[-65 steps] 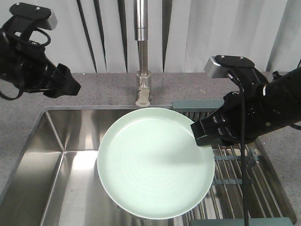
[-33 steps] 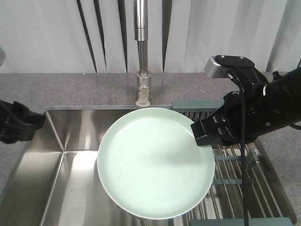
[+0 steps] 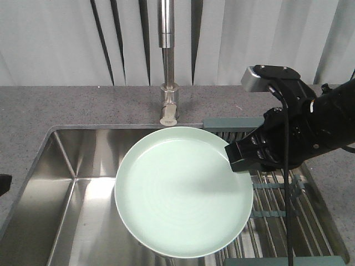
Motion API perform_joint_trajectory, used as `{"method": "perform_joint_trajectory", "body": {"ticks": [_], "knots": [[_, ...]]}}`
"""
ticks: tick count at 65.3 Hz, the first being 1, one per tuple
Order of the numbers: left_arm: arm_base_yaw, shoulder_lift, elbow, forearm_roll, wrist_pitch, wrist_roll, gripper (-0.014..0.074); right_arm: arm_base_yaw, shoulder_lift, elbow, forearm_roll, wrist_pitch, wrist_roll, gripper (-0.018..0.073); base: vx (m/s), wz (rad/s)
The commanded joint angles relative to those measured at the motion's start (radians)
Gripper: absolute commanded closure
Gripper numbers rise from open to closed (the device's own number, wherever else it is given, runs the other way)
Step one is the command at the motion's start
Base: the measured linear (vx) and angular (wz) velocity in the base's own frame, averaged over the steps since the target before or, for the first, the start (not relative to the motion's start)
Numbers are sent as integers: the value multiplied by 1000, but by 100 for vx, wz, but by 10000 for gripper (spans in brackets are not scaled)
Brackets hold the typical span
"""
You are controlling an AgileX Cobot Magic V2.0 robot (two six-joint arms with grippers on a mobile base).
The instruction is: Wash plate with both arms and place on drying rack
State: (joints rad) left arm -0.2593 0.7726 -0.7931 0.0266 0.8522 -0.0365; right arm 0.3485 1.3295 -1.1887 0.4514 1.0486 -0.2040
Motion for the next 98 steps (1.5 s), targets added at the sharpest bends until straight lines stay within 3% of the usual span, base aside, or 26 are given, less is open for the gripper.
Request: {"method": "perform_joint_trajectory", "body": {"ticks": [1, 70, 98], "knots": [[-6, -34, 1, 21, -70, -44, 157, -2, -28, -23, 28, -33, -7, 564, 0, 0], [-6, -42, 10, 19, -69, -44, 157, -2, -28, -23, 31, -51, -7, 564, 0, 0], [-6, -42, 10, 19, -69, -44, 157, -2, -28, -23, -3, -31, -66, 564, 0, 0]]}}
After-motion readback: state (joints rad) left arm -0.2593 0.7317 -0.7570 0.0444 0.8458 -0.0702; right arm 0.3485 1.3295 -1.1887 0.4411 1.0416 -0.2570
